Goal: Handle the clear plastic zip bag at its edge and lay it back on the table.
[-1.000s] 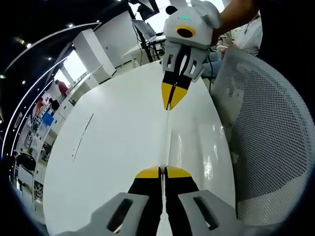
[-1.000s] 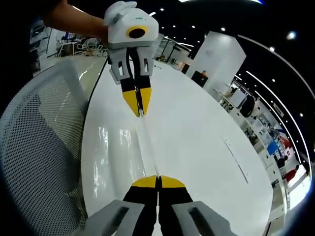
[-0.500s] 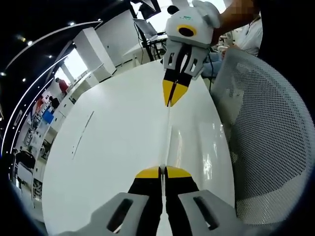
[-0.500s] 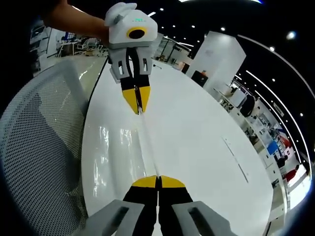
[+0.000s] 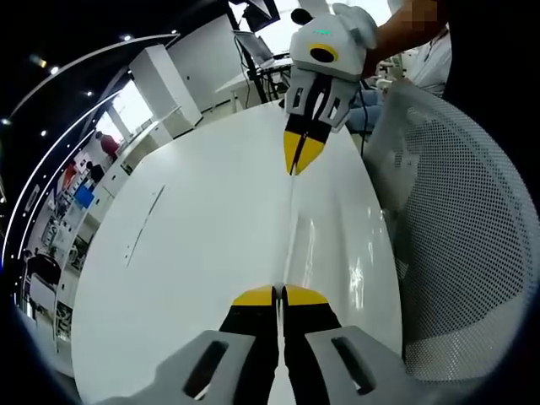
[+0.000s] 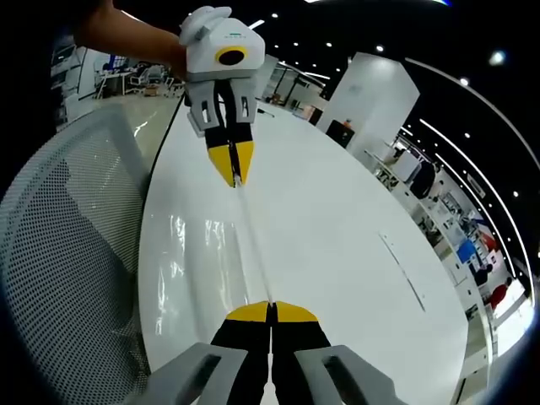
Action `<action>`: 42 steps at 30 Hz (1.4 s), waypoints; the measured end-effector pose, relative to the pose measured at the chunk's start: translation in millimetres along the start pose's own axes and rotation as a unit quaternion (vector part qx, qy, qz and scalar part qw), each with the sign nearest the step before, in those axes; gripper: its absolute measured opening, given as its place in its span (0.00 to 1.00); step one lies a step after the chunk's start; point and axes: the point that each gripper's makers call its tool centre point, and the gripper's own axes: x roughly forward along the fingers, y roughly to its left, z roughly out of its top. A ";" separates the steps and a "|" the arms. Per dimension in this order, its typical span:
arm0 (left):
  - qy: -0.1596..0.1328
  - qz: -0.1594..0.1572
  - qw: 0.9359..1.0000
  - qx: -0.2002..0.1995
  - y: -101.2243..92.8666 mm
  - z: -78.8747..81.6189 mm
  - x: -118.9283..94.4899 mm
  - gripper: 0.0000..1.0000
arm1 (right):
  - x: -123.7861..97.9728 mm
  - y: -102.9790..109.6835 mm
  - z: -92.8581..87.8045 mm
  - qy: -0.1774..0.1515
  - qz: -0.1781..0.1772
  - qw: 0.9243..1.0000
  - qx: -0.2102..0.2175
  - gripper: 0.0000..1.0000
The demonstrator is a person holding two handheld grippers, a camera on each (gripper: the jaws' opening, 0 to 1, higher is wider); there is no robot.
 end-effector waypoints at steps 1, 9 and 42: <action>0.002 0.000 1.000 0.000 0.3 -1.0 -0.5 0.00 | -0.3 -0.4 -0.3 0.001 -0.001 1.000 0.000 0.00; 0.002 0.001 1.000 -0.001 2.2 -2.7 -2.9 0.00 | -0.1 -0.4 0.5 -0.002 -0.001 1.000 0.001 0.00; -0.005 0.014 1.000 -0.007 9.6 -1.2 -5.9 0.00 | 0.0 -5.1 3.6 -0.007 -0.009 1.000 0.005 0.00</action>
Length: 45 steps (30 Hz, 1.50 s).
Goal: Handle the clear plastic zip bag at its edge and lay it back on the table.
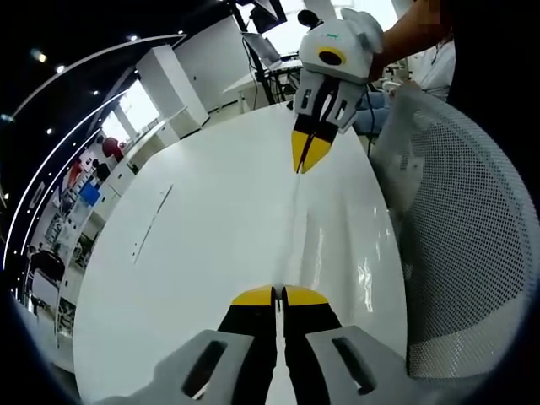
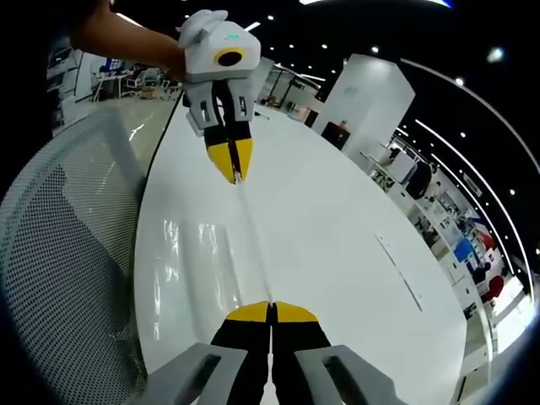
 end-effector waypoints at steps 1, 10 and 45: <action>0.000 0.000 1.000 0.000 0.0 0.0 0.0 0.00 | 0.0 -0.2 0.2 0.000 0.000 1.000 -0.001 0.00; -0.001 0.004 1.000 0.004 -1.2 -0.7 -1.3 0.00 | 0.5 1.4 0.9 -0.002 0.001 1.000 -0.002 0.00; -0.017 -0.003 0.998 0.065 -11.6 26.5 3.7 0.00 | -24.7 -0.4 15.1 -0.017 0.016 0.999 0.033 0.13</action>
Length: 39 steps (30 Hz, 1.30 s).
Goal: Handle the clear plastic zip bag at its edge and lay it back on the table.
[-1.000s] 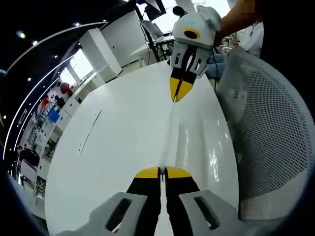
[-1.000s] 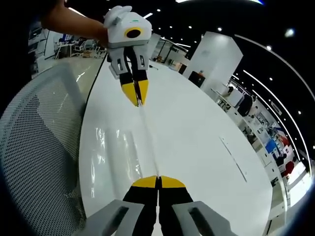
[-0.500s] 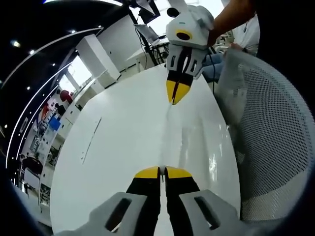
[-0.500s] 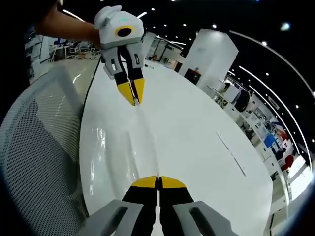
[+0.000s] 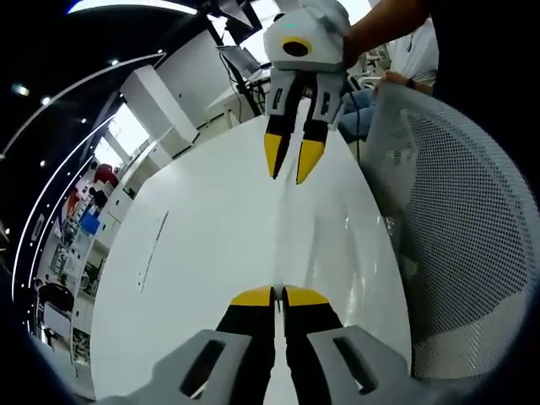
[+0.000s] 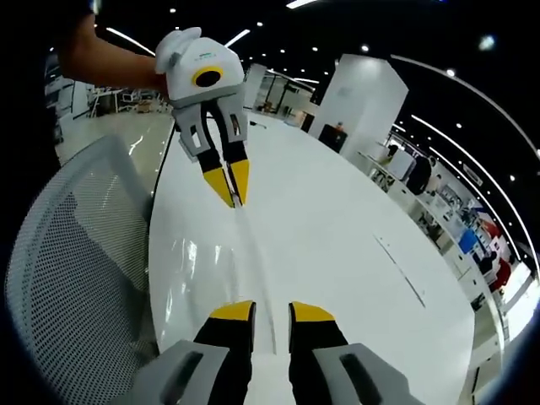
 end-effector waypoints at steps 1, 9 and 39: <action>0.000 0.000 1.000 0.000 -0.2 0.0 0.0 0.00 | -1.5 0.6 2.2 -0.003 0.005 1.000 0.003 0.13; 0.004 -0.008 1.000 0.005 -6.1 2.2 0.1 0.00 | -7.5 -10.2 18.3 -0.016 0.008 1.000 0.005 0.14; 0.005 -0.018 1.000 0.015 -9.0 12.9 -3.9 0.00 | 15.6 9.8 29.3 -0.018 0.050 0.999 0.002 0.11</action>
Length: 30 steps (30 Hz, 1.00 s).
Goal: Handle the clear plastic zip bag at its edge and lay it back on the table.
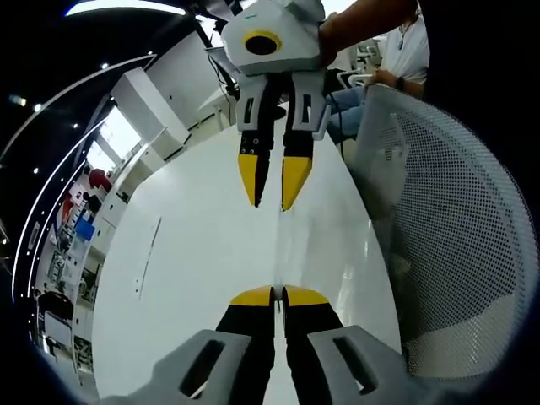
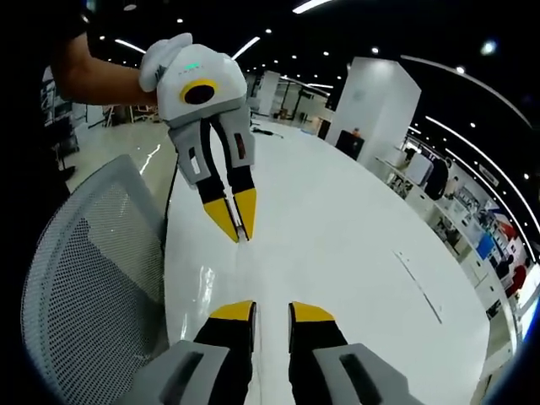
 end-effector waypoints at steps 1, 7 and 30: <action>-0.001 0.001 1.000 0.001 0.0 0.9 -0.1 0.00 | 0.2 0.3 -0.4 0.000 0.000 1.000 0.001 0.11; -0.005 0.003 1.000 0.001 -0.2 3.8 -1.5 0.00 | 2.0 3.9 -8.2 0.009 0.005 1.000 0.010 0.05; -0.034 0.020 0.999 -0.033 4.1 8.7 -4.1 0.02 | 4.1 9.7 -18.2 0.021 0.014 0.999 0.035 0.00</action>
